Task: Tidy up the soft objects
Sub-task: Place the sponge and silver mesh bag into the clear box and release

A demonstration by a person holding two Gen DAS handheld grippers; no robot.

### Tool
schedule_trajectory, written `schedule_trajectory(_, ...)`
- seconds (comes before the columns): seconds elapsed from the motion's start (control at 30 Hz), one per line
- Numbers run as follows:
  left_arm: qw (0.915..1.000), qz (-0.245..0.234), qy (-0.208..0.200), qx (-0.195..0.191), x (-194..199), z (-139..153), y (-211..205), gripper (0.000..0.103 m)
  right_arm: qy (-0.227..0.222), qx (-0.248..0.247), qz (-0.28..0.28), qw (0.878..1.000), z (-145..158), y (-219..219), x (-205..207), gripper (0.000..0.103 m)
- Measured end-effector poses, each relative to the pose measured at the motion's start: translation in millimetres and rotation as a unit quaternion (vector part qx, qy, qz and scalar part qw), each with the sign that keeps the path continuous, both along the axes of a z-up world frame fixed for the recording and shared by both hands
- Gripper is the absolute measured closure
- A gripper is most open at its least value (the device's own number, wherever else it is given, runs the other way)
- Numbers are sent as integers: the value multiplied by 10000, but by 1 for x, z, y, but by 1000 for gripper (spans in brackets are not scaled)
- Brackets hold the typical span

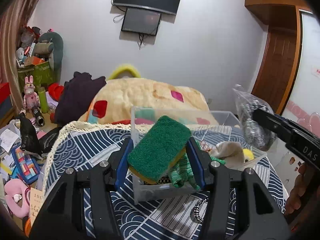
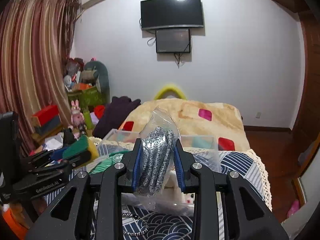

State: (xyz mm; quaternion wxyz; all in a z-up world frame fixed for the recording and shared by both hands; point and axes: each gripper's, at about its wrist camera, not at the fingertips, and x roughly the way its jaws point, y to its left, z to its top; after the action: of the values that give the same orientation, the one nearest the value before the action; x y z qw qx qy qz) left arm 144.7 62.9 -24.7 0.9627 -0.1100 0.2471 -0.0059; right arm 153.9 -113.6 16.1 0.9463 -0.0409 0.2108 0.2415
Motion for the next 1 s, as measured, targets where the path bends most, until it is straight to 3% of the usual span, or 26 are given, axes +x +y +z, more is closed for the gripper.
schedule_trajectory(0.53,9995,-140,248,155,17,-18,-14,47,620,-770,217,9949,-41,34,35,76)
schedule_trajectory(0.8,9991,-221,289,233,14,-14,-20,32,726,-847,163,9936,-45,32,36,72)
schedule_trajectory(1.0,9993,-189,219,222,5,-8,-20,20,677,-807,125,9944,-40,27,33,53)
